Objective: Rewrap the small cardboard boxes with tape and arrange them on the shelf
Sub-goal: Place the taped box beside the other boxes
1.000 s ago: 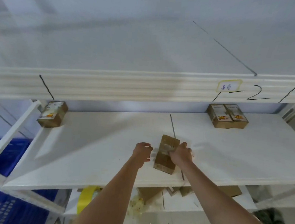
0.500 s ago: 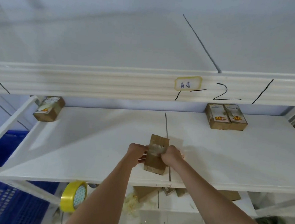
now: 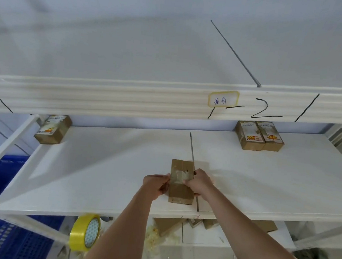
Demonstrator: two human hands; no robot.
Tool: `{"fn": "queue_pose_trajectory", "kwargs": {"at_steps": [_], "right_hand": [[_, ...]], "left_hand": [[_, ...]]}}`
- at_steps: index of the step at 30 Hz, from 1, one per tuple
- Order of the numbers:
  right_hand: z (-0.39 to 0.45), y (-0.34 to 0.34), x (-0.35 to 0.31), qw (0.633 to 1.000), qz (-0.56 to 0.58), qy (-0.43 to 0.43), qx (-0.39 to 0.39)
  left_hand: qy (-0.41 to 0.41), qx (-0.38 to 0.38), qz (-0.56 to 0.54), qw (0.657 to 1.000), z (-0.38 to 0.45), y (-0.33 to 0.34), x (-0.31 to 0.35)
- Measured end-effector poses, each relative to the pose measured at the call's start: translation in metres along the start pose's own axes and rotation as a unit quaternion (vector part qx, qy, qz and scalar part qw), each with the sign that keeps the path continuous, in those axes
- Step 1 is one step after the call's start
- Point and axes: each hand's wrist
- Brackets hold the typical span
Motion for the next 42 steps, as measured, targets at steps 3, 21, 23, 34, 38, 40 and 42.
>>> {"fn": "queue_pose_trajectory", "kwargs": {"at_steps": [3, 21, 23, 34, 38, 40, 42], "right_hand": [[0.002, 0.004, 0.002, 1.0, -0.013, -0.011, 0.013], [-0.001, 0.014, 0.005, 0.998, -0.013, -0.02, 0.06], [0.001, 0.014, 0.005, 0.998, -0.01, -0.013, 0.06], [0.003, 0.022, 0.007, 0.997, -0.03, -0.008, 0.073], [0.003, 0.023, 0.005, 0.997, -0.039, -0.004, 0.069], [0.001, 0.022, 0.003, 0.997, -0.038, 0.001, 0.07], [-0.001, 0.023, 0.0, 0.996, -0.037, 0.007, 0.075]], "left_hand": [[0.002, -0.005, 0.002, 1.0, 0.006, -0.004, -0.01], [0.198, 0.232, 0.199, 0.931, -0.012, 0.021, -0.018], [0.228, 0.241, 0.246, 0.911, -0.013, 0.023, -0.016], [0.198, 0.236, 0.31, 0.9, -0.02, 0.026, -0.018], [0.179, 0.208, 0.292, 0.916, -0.024, 0.028, -0.014], [0.161, 0.198, 0.295, 0.921, -0.028, 0.031, -0.013], [0.139, 0.175, 0.291, 0.93, -0.035, 0.034, -0.013]]}}
Point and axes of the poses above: each hand's wrist, its own z-axis towards the middle knuckle, its own y-axis out of the palm, x = y × z, and after that the axes turned 14 degrees about z, right-handed
